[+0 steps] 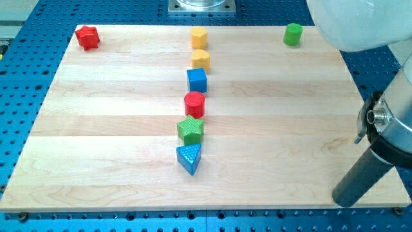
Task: Separate the hexagon from the vertical line
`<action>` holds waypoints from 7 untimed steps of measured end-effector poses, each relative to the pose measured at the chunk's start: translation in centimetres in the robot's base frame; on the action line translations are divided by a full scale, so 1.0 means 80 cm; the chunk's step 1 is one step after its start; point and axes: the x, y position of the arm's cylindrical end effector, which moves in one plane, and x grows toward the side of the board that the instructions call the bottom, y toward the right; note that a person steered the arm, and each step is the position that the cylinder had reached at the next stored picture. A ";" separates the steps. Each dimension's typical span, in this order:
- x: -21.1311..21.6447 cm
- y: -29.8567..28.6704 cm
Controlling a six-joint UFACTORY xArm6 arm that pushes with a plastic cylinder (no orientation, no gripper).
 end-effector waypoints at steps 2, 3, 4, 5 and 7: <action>-0.033 0.000; -0.171 0.009; -0.233 0.009; -0.303 0.002; -0.374 -0.167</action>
